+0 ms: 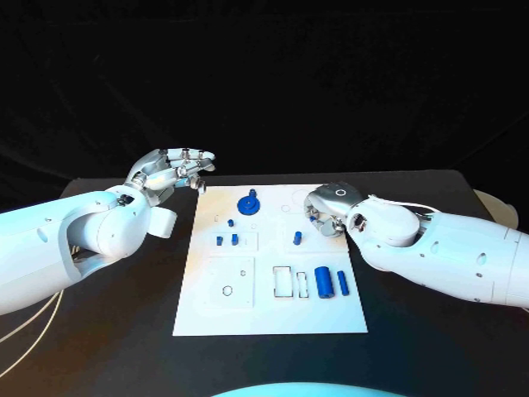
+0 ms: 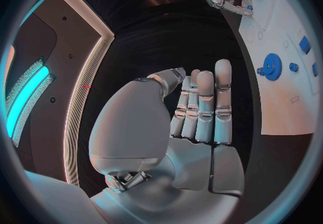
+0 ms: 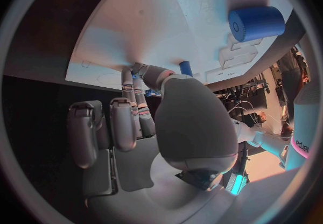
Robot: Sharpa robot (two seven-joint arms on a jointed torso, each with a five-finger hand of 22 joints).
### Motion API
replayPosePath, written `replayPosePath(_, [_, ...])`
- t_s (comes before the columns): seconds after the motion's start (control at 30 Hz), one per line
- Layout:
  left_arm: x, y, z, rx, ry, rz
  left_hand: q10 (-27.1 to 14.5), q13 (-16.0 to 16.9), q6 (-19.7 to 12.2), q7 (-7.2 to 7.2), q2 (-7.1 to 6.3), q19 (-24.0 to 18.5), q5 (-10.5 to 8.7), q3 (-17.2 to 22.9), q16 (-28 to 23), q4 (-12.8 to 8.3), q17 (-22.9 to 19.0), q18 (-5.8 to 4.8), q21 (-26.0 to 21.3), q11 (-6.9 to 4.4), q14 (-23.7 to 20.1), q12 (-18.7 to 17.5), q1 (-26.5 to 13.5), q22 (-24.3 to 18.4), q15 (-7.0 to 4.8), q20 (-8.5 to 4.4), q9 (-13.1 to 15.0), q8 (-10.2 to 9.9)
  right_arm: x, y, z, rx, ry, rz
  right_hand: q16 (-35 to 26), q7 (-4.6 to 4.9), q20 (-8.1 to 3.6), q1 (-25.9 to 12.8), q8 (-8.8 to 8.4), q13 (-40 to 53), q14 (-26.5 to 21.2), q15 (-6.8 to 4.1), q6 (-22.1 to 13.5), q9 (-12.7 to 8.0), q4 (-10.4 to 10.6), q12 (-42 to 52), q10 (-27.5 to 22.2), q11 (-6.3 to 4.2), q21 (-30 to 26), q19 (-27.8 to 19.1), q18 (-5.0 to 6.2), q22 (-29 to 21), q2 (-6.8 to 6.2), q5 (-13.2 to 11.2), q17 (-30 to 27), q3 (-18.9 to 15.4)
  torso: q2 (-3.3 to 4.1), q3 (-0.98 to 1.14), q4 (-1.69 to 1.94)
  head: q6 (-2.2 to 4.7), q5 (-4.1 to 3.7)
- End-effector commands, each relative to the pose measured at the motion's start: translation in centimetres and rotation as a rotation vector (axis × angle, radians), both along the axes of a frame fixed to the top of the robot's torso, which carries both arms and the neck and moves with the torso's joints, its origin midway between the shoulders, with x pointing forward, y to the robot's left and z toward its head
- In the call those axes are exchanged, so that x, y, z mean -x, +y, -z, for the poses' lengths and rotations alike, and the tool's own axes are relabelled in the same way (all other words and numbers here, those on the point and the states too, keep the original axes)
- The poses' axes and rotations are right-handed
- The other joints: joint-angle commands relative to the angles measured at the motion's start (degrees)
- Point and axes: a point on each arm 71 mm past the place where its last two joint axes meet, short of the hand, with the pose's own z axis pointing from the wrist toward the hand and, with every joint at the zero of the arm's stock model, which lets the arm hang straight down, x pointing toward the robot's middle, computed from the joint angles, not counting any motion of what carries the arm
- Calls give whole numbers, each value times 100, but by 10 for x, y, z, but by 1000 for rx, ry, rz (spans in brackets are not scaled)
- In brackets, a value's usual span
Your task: Assemble the parts on the task board
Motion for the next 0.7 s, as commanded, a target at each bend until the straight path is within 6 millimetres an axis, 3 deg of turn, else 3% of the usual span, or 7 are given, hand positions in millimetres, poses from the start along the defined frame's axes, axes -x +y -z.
replayPosePath(0.03, [-1, 0, -1, 5, -3, -6, -36, 5, -44, 16, 9, 39, 10, -14, -32, -8, -6, 85, -35, 1, -31, 26, 28, -9, 9, -7, -7, -1, 5, -2, 6, -7, 1, 14, -13, -6, -27, 2, 29, 12, 227, -29, 42, 15, -28, 17, 132, -86, 35, 493, -118, 1398, 71, 25, 7, -14, 2, 5, -5, 7, -3])
replayPosePath(0.7, [-2, 3, 0, 2, -5, -15, -36, 5, -44, 16, 9, 39, 10, -14, -32, -8, -6, 85, -35, 1, -31, 26, 28, -9, 9, -7, -7, -1, 9, -10, -12, -105, -58, 32, -8, -28, -38, -94, 34, 13, 230, -40, 73, 29, 16, -18, 164, -99, 46, 498, -121, 1405, 73, -40, 3, -71, 4, 0, -13, 10, -19])
